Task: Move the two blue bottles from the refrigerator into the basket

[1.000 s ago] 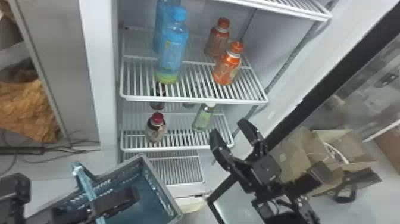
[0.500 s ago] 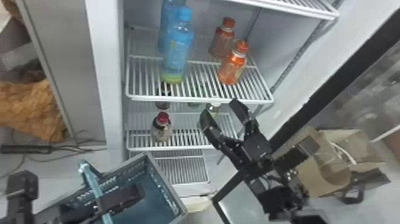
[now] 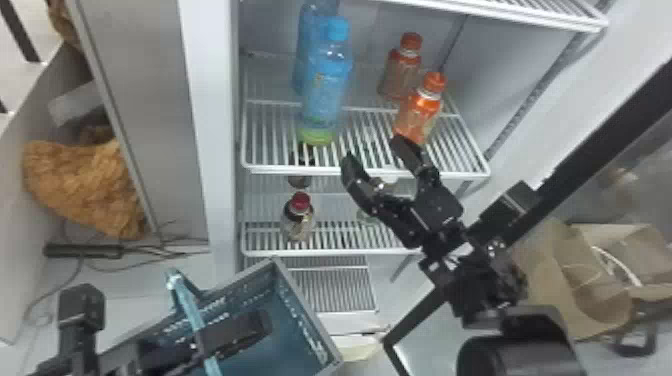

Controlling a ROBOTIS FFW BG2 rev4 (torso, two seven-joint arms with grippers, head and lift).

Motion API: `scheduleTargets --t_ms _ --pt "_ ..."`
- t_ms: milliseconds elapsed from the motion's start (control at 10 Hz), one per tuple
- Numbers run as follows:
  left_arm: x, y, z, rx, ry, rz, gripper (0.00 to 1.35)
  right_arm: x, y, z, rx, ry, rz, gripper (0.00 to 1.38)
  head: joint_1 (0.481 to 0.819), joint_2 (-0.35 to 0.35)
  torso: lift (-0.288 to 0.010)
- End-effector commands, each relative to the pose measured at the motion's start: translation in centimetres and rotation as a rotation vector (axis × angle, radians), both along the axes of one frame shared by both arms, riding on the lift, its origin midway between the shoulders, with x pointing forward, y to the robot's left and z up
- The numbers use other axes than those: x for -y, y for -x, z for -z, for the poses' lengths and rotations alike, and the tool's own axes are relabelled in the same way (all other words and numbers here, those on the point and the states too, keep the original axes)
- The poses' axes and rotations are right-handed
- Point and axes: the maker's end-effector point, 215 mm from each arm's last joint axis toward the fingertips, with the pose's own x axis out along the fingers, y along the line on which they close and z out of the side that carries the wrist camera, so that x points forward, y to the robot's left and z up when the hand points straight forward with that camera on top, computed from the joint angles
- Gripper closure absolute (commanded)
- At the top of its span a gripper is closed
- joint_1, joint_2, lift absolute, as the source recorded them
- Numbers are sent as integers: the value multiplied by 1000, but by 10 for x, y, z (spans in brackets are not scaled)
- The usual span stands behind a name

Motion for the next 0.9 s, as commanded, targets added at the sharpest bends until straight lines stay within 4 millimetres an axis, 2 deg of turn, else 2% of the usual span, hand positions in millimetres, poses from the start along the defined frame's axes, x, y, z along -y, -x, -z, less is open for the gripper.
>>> scheduleTargets --t_ms 0,400,600,800 --pt "0 0 -1 1 1 0 1202 -9 -14 -1 -1 6 -19 177 695 -229 -10" --pt "1 -2 -2 5 3 -1 1202 -30 -52 4 -13 45 -55 177 695 -174 -10" --pt "0 -1 -2 5 2 0 1202 -31 -63 3 -18 54 -39 179 695 -163 -10" --pt "0 -2 -3 8 4 0 1202 -44 -77 -1 -14 55 -57 177 695 -157 -10"
